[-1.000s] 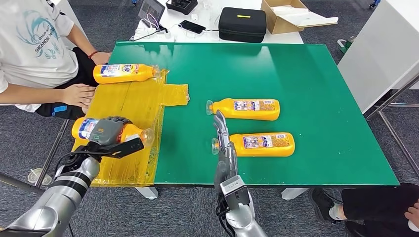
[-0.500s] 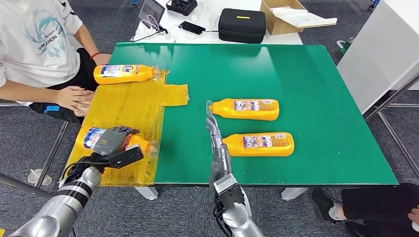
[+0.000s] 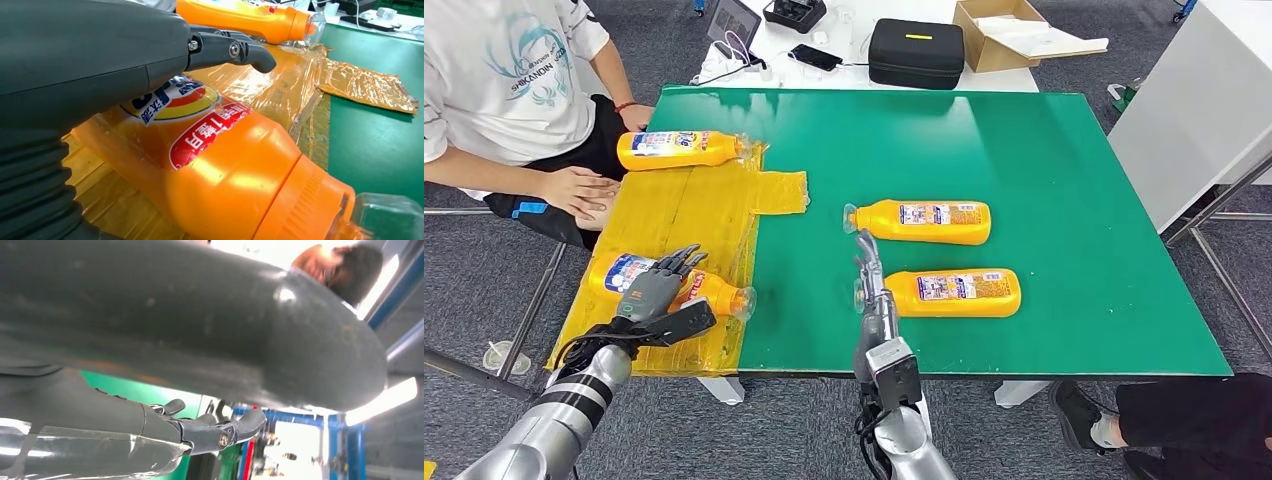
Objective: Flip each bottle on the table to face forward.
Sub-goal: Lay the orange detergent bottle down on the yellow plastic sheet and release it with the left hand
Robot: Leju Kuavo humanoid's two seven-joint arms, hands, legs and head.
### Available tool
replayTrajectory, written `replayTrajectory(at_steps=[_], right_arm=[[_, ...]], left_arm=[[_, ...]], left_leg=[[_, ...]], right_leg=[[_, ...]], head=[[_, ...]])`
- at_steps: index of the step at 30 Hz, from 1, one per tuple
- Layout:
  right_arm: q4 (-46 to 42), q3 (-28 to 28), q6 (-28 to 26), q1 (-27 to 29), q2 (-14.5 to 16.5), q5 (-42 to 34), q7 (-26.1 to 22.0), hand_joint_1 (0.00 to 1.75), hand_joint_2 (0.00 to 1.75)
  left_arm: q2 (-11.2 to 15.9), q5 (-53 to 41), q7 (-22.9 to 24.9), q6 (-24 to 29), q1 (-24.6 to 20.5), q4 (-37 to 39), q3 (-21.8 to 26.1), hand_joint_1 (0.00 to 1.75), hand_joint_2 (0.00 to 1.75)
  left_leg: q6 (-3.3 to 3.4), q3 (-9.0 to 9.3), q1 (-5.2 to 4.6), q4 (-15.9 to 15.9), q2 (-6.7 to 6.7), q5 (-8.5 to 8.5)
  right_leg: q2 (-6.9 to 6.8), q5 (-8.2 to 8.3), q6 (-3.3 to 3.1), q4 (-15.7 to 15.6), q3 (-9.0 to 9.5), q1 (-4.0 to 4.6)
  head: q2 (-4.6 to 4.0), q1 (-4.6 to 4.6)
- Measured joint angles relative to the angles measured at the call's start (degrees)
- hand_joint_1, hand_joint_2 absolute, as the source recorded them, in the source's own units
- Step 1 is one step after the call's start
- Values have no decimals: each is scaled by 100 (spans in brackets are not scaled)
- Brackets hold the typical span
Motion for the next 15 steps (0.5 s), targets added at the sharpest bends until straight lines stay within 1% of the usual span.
replayTrajectory(at_steps=[4, 8, 11, 13, 15], right_arm=[[5, -105, -23, 0, 30, -39, 9, 0, 0], [15, -154, -29, 0, 46, -74, 9, 0, 0], [25, -200, -34, 0, 50, -136, 9, 0, 0], [38, -224, -35, -1, 52, -133, 13, 0, 87], [58, -236, -86, -6, 50, -9, 59, 0, 175]], left_arm=[[2, 50, -7, -52, 21, -32, 0, 0, 0], [4, 119, -8, -132, 25, -39, -1, 0, 175], [21, 318, -23, -332, 22, -62, -2, 0, 175], [40, 762, -72, -643, 64, -190, 6, 0, 175], [38, 1712, -115, -1009, 240, -537, 35, 0, 175]], left_leg=[[0, 7, -1, 0, -1, 0], [0, 11, -1, 0, -2, 0], [0, 13, -1, 0, -5, 0], [0, 16, -1, -1, -8, 0], [0, 17, -1, -1, -6, -1]], right_leg=[[-1, 0, 0, 0, 8, -1], [-2, 0, 0, 0, 11, -1], [-6, 0, 0, 0, 14, -1], [-8, 0, 0, 0, 18, -1], [-8, 0, 0, 0, 15, -1]], head=[[0, -1], [1, 0], [1, 0], [0, -1], [1, -1]])
